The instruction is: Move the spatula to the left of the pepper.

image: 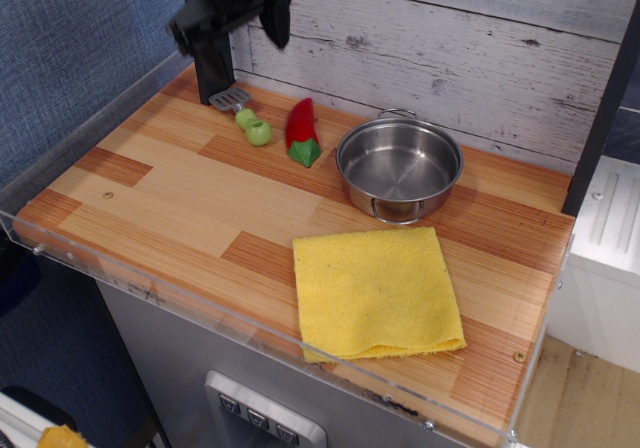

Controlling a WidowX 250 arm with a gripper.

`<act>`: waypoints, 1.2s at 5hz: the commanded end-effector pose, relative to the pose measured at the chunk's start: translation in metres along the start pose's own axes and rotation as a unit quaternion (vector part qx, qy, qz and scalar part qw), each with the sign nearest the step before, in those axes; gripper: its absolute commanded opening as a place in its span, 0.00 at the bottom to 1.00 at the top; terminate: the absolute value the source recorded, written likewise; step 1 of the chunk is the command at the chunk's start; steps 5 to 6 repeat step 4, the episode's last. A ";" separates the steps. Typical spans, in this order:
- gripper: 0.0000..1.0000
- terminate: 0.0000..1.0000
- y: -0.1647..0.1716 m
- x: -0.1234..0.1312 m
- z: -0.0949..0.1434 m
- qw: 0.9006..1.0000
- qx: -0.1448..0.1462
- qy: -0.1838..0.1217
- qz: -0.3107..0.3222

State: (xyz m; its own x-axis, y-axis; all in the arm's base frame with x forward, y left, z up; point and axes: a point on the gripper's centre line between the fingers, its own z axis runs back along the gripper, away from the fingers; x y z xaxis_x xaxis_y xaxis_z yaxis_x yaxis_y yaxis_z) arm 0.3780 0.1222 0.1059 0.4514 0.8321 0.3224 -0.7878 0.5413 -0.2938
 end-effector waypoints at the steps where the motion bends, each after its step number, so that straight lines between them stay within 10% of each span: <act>1: 1.00 0.00 -0.005 -0.019 0.068 0.996 -0.060 -0.044 -0.039; 3: 1.00 0.00 -0.005 -0.019 0.068 0.996 -0.060 -0.044 -0.039; 4: 1.00 1.00 -0.005 -0.019 0.068 0.996 -0.060 -0.044 -0.039; 6: 1.00 1.00 -0.005 -0.019 0.068 0.996 -0.060 -0.044 -0.039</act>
